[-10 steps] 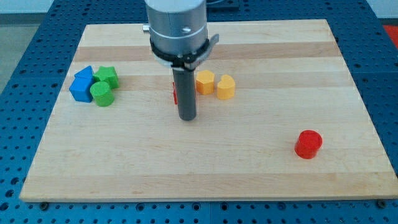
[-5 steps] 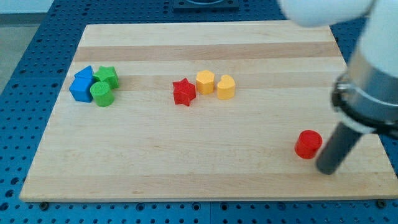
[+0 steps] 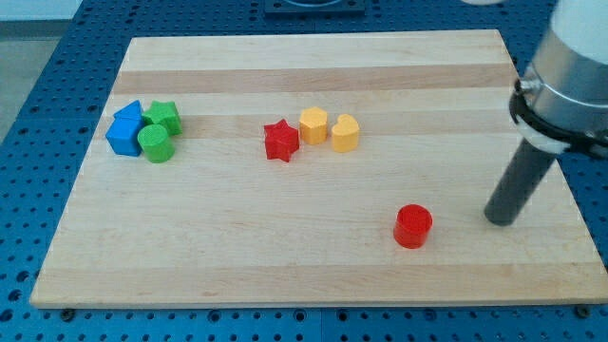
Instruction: Slide the red blocks horizontally to the right of the green circle
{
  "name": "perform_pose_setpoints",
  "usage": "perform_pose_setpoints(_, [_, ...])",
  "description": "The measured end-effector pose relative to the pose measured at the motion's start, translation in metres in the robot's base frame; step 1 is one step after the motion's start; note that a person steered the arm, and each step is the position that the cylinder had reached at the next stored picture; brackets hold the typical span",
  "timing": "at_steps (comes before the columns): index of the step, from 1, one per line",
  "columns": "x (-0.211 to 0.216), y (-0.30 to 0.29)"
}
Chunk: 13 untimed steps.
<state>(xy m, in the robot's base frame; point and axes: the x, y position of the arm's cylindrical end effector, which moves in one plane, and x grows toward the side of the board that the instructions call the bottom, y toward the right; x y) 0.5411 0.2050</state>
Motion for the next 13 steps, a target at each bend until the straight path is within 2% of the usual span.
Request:
perform_pose_setpoints(1, [0.027,-0.027])
perform_pose_setpoints(2, [0.034,-0.078])
perform_pose_setpoints(4, [-0.043,-0.166])
perform_pose_setpoints(7, [-0.062,-0.161])
perform_pose_setpoints(8, [-0.061,-0.16])
perform_pose_setpoints(9, [-0.039,-0.164])
perform_pose_setpoints(11, [-0.074,-0.205])
perform_pose_setpoints(12, [-0.067,-0.204])
perform_pose_setpoints(13, [-0.052,-0.172])
